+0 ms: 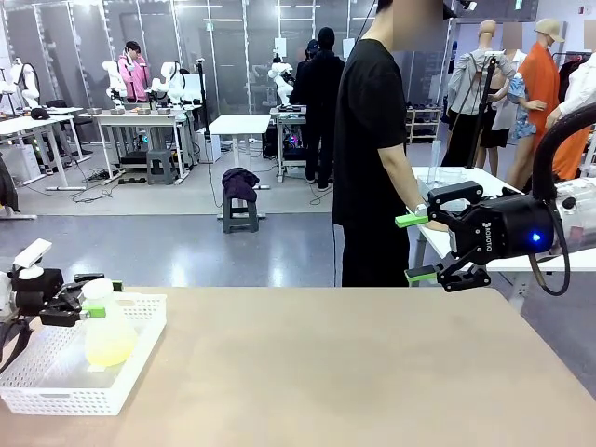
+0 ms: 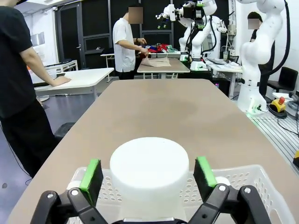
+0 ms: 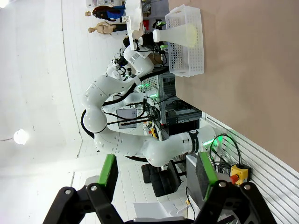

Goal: Prepare the solutions needed for the experiment.
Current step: When the human places the Big flask in the center of the table, pick up the Big flask and place it in the left Organizing basket.

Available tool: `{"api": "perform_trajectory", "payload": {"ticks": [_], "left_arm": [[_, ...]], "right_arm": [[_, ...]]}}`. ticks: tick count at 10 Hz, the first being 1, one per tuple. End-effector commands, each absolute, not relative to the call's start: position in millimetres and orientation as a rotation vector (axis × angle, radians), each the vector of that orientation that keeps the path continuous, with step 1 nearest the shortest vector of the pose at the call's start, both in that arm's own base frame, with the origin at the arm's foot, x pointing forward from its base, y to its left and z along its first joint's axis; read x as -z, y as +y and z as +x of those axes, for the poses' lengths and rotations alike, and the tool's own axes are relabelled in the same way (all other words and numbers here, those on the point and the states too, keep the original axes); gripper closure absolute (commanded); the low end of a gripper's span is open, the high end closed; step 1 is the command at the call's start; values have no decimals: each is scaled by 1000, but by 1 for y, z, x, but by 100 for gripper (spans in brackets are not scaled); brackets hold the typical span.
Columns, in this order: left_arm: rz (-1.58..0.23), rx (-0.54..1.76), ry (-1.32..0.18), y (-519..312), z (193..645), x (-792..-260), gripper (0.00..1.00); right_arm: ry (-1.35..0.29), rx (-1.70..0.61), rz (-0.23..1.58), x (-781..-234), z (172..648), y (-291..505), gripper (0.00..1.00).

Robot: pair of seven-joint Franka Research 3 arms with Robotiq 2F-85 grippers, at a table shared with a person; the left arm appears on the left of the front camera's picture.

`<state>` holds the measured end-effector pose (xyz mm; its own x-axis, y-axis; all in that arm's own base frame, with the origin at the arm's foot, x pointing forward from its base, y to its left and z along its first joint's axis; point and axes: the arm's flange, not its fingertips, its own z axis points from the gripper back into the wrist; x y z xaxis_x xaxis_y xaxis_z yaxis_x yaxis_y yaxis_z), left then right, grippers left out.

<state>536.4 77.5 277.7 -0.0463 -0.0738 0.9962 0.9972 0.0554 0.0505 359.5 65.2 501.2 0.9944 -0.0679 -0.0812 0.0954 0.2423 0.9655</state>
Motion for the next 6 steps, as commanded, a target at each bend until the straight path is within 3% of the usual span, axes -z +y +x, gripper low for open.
{"api": "perform_trajectory", "payload": {"ticks": [1,6], "left_arm": [[-1096,1239,-1219,76,536,-278,0],[-1084,1311,-1248,80,535,-283,0]], "right_arm": [[18,111,1332,-502,358,65,15],[18,111,1332,-502,358,65,15]]}}
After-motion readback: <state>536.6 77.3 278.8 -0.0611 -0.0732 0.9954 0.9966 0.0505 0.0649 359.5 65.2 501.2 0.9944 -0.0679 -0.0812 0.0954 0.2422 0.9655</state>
